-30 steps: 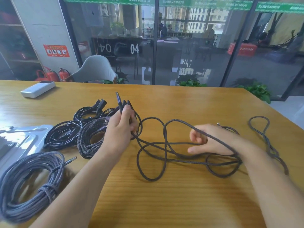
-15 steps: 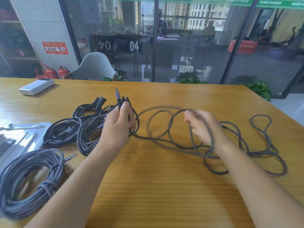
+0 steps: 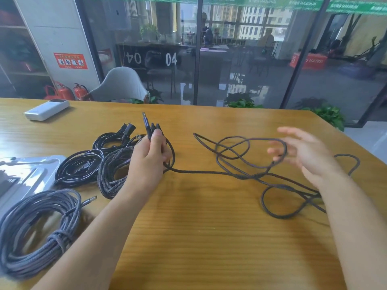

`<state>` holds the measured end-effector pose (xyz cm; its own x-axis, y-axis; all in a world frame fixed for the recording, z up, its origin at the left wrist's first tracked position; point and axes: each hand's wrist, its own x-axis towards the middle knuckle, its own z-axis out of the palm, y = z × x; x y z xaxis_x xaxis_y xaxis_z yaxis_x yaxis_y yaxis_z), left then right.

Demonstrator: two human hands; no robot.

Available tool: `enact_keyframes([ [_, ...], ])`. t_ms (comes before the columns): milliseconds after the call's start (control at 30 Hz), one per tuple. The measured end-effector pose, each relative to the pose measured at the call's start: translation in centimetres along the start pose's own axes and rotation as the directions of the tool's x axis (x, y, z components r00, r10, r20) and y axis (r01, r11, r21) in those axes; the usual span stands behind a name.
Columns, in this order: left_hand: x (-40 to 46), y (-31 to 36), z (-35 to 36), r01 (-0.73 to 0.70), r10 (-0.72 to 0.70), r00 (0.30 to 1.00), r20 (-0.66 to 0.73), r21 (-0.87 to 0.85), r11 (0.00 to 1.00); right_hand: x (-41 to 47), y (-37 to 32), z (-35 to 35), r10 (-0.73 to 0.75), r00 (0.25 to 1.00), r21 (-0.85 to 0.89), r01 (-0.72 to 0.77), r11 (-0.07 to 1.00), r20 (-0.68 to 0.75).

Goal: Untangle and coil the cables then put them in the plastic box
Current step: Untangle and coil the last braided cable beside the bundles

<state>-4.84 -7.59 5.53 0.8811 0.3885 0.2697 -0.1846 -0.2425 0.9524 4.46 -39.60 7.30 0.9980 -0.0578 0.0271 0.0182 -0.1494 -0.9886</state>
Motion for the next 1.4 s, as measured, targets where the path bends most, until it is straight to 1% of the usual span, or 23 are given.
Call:
enact_keyframes([
  [33, 0.0, 0.1, 0.0, -0.004, 0.004, 1.000, 0.001, 0.003, 1.000, -0.1, -0.1, 0.4, -0.178, 0.971, -0.111, 0.162, 0.981, -0.157],
  [67, 0.0, 0.1, 0.0, -0.006, 0.006, 1.000, 0.001, 0.000, 1.000, -0.5, -0.4, 0.9, -0.414, 0.876, -0.308, 0.334, 0.891, -0.247],
  [100, 0.0, 0.1, 0.0, -0.004, 0.004, 1.000, 0.001, -0.009, 1.000, -1.4, -0.7, 1.5, -0.637, 0.740, -0.487, 0.485, 0.727, -0.215],
  [133, 0.0, 0.1, -0.1, 0.001, -0.001, 1.000, 0.000, -0.021, 1.000, -2.4, -1.2, 2.3, -0.797, 0.594, -0.577, 0.615, 0.538, -0.111],
  [167, 0.0, 0.1, -0.1, 0.005, -0.005, 1.000, -0.001, -0.031, 0.999, -3.4, -1.6, 3.2, -0.859, 0.511, -0.577, 0.711, 0.402, 0.032],
  [200, 0.0, 0.1, -0.2, 0.005, -0.005, 1.000, -0.004, -0.039, 0.999, -4.5, -1.9, 4.2, -0.831, 0.525, -0.513, 0.771, 0.376, 0.180],
  [233, 0.0, 0.1, -0.2, 0.004, -0.004, 1.000, -0.007, -0.046, 0.999, -5.3, -2.2, 5.1, -0.717, 0.614, -0.466, 0.766, 0.442, 0.330],
  [267, 0.0, 0.1, -0.3, 0.003, -0.003, 1.000, -0.010, -0.053, 0.999, -5.6, -1.9, 5.7, -0.512, 0.713, -0.495, 0.701, 0.513, 0.479],
  [300, 0.0, 0.1, -0.4, 0.000, -0.001, 1.000, -0.012, -0.060, 0.998, -5.7, -1.5, 6.0, -0.281, 0.760, -0.594, 0.639, 0.489, 0.586],
  [333, 0.1, 0.0, -0.4, -0.003, 0.002, 1.000, -0.013, -0.064, 0.998, -5.5, -0.9, 6.0, -0.112, 0.769, -0.677, 0.613, 0.409, 0.629],
  [367, 0.1, 0.0, -0.5, -0.005, 0.004, 1.000, -0.015, -0.067, 0.998, -5.2, -0.2, 5.9, -0.033, 0.769, -0.713, 0.608, 0.350, 0.639],
  [400, 0.2, 0.0, -0.6, -0.006, 0.005, 1.000, -0.016, -0.068, 0.998, -4.8, 0.2, 5.6, -0.031, 0.775, -0.721, 0.601, 0.345, 0.631],
  [467, 0.3, 0.0, -0.8, -0.001, -0.001, 1.000, -0.019, -0.065, 0.998, -4.1, 0.4, 5.1, -0.139, 0.808, -0.693, 0.567, 0.446, 0.572],
  [567, 0.5, 0.0, -0.9, 0.023, -0.026, 0.999, -0.036, -0.066, 0.998, -3.5, 0.2, 4.4, -0.311, 0.827, -0.603, 0.556, 0.572, 0.468],
  [667, 0.6, -0.2, -0.8, 0.031, -0.033, 0.999, -0.027, -0.083, 0.996, -3.4, 0.1, 4.5, -0.433, 0.826, -0.571, 0.563, 0.598, 0.361],
  [733, 0.5, -0.1, -0.6, 0.031, -0.033, 0.999, -0.018, -0.074, 0.997, -3.0, 0.2, 4.6, -0.462, 0.832, -0.571, 0.550, 0.609, 0.309],
  [767, 0.5, -0.1, -0.6, 0.028, -0.029, 0.999, -0.016, -0.072, 0.997, -2.7, 0.3, 4.6, -0.463, 0.846, -0.544, 0.527, 0.653, 0.263],
  [867, 0.1, 0.2, -0.2, 0.003, -0.003, 1.000, -0.009, -0.071, 0.997, -1.5, 0.5, 4.1, -0.396, 0.917, -0.331, 0.386, 0.861, 0.041],
  [967, -0.1, 0.6, 0.1, -0.023, 0.023, 1.000, -0.007, -0.041, 0.999, -0.4, 0.9, 3.0, -0.269, 0.960, -0.191, 0.249, 0.949, -0.081],
  [1067, 0.1, 0.6, -0.2, -0.015, 0.014, 0.999, -0.041, -0.040, 0.999, 0.9, 2.1, 1.2, -0.178, 0.965, -0.223, 0.133, 0.966, -0.194],
  [1200, 0.4, 0.4, -0.6, -0.005, 0.000, 0.997, -0.082, -0.065, 0.998, 2.6, 3.4, -1.2, -0.062, 0.937, -0.214, -0.014, 0.977, -0.343],
  [1300, 0.2, 0.5, -0.4, -0.025, 0.022, 0.997, -0.079, -0.037, 0.999, 3.2, 4.0, -2.1, -0.021, 0.914, -0.223, -0.076, 0.972, -0.405],
  [1400, 0.1, 0.6, -0.4, -0.026, 0.022, 0.995, -0.092, -0.039, 0.999, 3.3, 4.0, -2.2, -0.012, 0.908, -0.226, -0.092, 0.970, -0.420],
])
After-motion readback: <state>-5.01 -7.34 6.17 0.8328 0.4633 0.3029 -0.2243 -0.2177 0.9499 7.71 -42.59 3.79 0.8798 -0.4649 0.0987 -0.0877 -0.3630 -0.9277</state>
